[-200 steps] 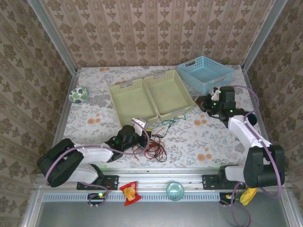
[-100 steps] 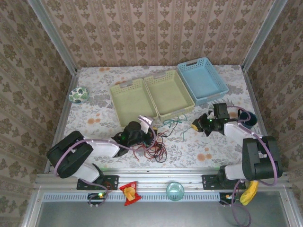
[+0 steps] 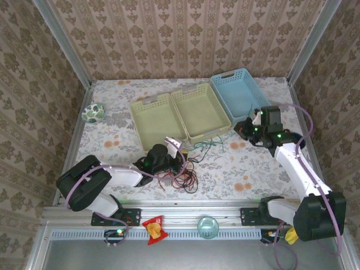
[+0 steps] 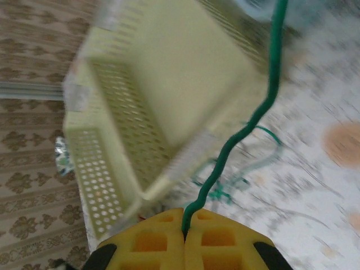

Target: Untangle the cables

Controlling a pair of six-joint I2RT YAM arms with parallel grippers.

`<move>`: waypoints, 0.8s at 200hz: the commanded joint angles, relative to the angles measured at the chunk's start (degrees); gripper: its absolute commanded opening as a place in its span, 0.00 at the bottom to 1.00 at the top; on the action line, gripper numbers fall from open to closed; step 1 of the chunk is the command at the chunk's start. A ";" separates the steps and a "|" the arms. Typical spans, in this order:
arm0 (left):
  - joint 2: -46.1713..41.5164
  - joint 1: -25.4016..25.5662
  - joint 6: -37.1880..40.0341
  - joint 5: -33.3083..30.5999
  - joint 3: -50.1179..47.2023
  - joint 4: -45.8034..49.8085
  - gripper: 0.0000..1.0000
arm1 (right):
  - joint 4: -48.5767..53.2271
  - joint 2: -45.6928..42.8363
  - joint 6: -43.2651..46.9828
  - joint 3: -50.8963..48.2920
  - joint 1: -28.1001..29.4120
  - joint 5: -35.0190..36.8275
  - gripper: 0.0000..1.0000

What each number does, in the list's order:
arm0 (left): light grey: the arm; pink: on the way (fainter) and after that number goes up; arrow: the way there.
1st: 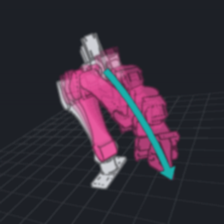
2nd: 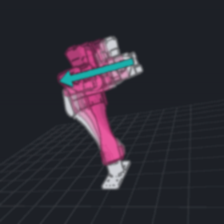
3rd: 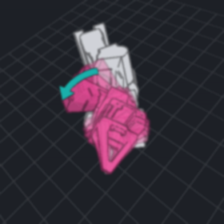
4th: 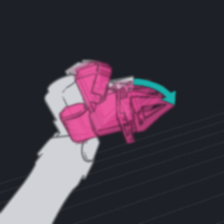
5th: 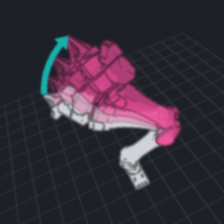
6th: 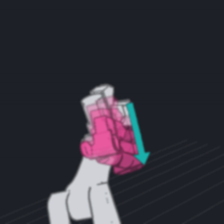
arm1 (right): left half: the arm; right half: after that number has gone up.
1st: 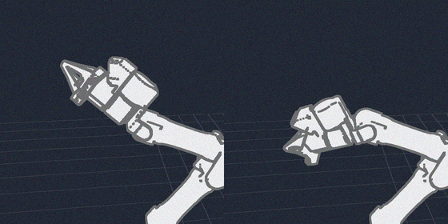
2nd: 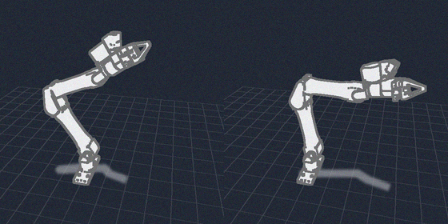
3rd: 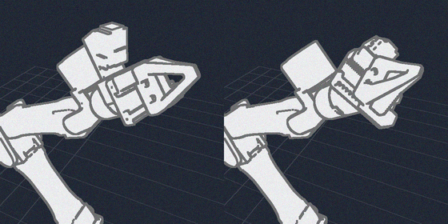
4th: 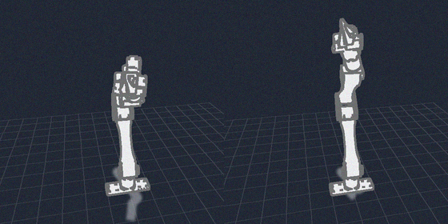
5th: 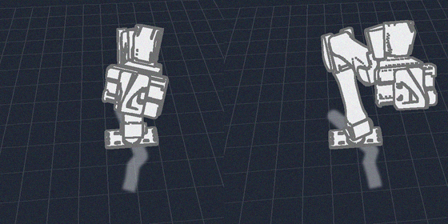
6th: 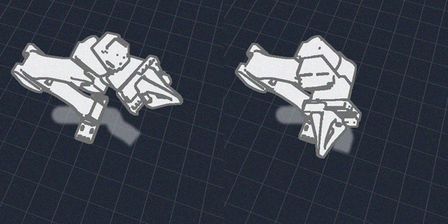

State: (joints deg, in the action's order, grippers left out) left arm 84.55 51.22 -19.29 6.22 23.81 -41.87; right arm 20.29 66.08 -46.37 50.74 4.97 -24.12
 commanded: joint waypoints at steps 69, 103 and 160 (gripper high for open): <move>1.49 3.18 -0.62 -4.85 3.98 -1.46 0.00 | 6.03 40.61 17.81 37.01 14.34 10.49 0.00; 0.82 3.76 -0.54 -5.34 4.23 -1.12 0.00 | 6.39 47.06 17.89 41.50 14.20 10.64 0.35; -1.15 3.73 0.30 -5.76 3.88 0.14 0.00 | 1.25 32.56 16.93 29.63 13.08 12.63 0.57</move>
State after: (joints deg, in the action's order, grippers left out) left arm 85.21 54.72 -19.33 1.41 26.79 -42.04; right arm 23.20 107.96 -29.74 85.21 18.65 -13.26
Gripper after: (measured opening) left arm 0.050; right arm 0.568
